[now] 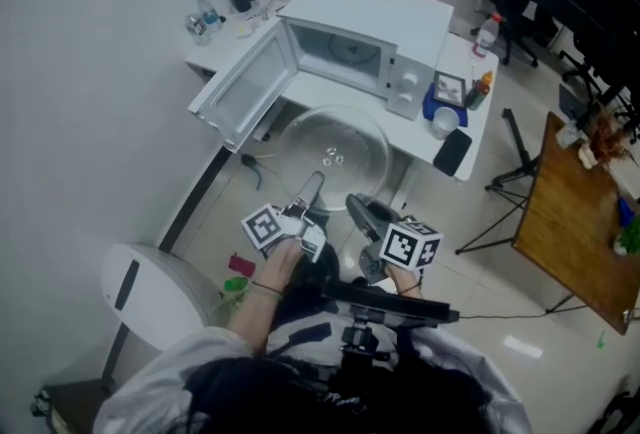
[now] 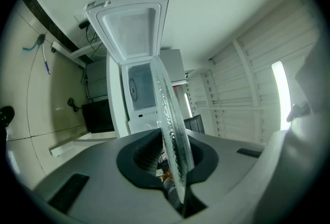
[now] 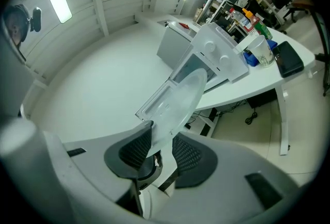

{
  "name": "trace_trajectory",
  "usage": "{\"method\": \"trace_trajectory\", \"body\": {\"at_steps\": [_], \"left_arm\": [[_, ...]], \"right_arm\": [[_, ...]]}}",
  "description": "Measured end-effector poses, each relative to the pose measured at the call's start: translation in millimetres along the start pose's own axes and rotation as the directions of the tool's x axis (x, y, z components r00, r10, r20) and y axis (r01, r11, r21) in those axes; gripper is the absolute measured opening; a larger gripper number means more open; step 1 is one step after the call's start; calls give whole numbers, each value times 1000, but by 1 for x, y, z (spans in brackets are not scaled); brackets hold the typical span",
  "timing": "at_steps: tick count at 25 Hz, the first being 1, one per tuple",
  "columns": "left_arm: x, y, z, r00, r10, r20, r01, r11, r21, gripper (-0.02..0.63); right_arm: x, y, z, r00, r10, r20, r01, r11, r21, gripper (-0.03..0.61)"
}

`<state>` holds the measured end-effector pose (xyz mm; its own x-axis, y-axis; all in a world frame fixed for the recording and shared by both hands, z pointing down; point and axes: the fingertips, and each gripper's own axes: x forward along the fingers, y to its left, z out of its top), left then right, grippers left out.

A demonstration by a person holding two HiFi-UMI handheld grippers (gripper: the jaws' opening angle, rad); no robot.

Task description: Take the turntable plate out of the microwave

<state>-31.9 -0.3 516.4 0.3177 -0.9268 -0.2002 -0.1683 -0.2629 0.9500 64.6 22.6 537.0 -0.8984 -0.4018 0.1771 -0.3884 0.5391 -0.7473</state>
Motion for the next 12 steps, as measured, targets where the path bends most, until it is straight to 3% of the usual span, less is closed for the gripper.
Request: {"method": "trace_trajectory", "body": {"at_steps": [12], "left_arm": [[-23,-8,-2,1000,4,16,-5,1000,7,31]], "right_arm": [[-7,23,-9,1000,26,3,-26,999,-22,137]]}}
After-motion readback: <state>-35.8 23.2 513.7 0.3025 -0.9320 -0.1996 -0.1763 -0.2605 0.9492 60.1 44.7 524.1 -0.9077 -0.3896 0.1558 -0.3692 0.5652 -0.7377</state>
